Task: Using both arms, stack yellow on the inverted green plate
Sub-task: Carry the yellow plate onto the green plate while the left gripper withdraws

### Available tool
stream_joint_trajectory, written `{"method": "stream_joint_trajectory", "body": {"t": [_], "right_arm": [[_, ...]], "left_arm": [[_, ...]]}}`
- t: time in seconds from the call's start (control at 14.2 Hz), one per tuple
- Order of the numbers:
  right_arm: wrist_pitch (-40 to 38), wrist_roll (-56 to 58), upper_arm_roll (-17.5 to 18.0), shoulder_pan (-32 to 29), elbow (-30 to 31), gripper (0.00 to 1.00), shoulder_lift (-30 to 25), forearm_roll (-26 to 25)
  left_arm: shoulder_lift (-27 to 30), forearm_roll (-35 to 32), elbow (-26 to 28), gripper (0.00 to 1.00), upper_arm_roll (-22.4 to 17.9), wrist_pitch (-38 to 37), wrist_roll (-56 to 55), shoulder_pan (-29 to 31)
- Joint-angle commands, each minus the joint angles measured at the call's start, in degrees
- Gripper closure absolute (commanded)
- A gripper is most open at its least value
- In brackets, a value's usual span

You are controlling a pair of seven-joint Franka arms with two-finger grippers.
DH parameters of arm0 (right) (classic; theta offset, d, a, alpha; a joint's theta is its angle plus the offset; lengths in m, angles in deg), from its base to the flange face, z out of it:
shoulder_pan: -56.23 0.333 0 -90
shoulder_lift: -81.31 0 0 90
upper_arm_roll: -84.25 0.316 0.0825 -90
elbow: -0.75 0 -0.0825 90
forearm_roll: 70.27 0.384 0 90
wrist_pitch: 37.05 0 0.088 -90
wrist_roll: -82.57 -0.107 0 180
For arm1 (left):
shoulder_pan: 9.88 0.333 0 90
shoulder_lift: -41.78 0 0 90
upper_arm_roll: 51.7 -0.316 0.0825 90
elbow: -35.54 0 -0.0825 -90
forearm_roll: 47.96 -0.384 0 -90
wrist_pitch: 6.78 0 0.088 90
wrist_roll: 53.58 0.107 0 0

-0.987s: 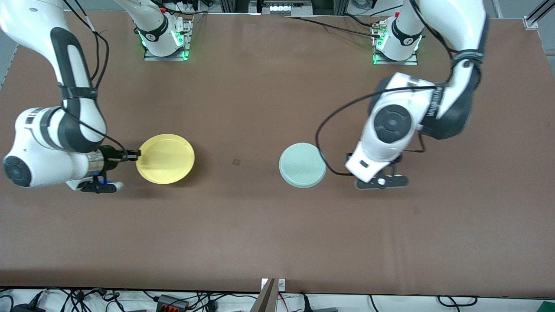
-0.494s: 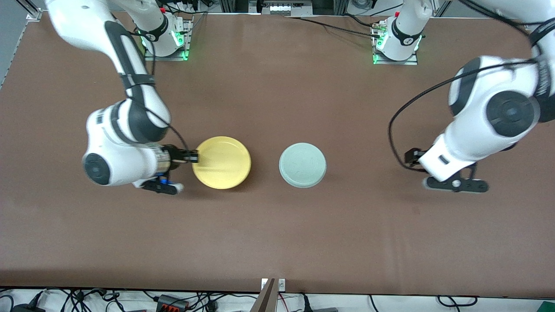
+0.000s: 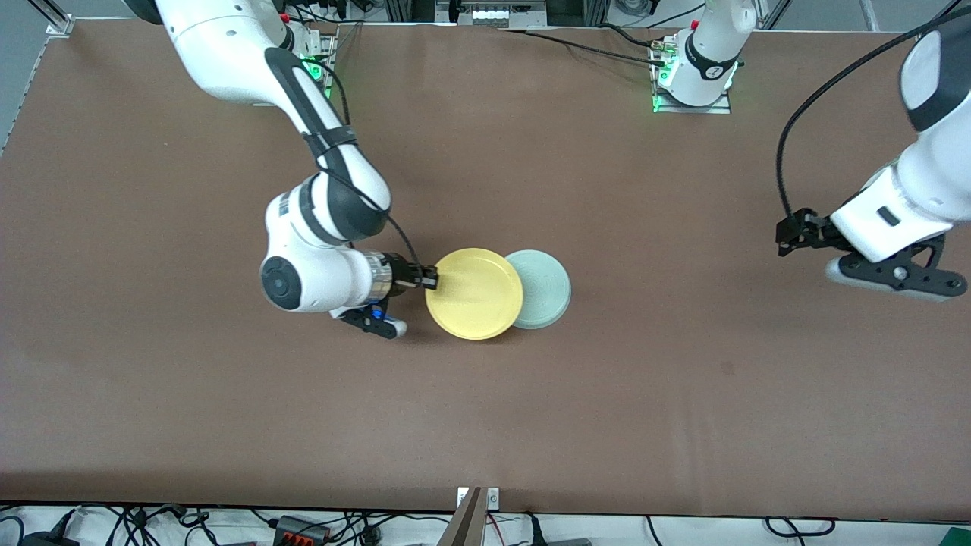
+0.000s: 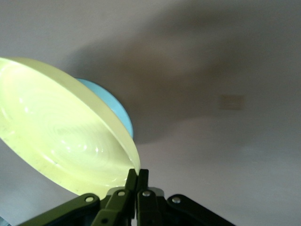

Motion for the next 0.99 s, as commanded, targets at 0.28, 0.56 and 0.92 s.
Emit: {"method": "stream_joint_trajectory", "body": {"t": [0.28, 0.56, 0.92], "right_arm": [[4.2, -2.7, 0.1, 5.7, -1.6, 1.0, 4.0, 1.3], [9.1, -2.9, 0.1, 7.0, -1.6, 1.0, 6.5, 1.9], [11.3, -3.1, 0.1, 8.7, -1.7, 1.0, 7.9, 5.5]], "left_arm": [[13.4, 7.4, 16.1, 0.0, -9.6, 5.7, 6.2, -4.8], [11.3, 6.8, 14.8, 0.0, -9.5, 5.8, 6.0, -4.0], [11.3, 6.8, 14.6, 0.0, -9.3, 5.7, 6.5, -4.0]]}}
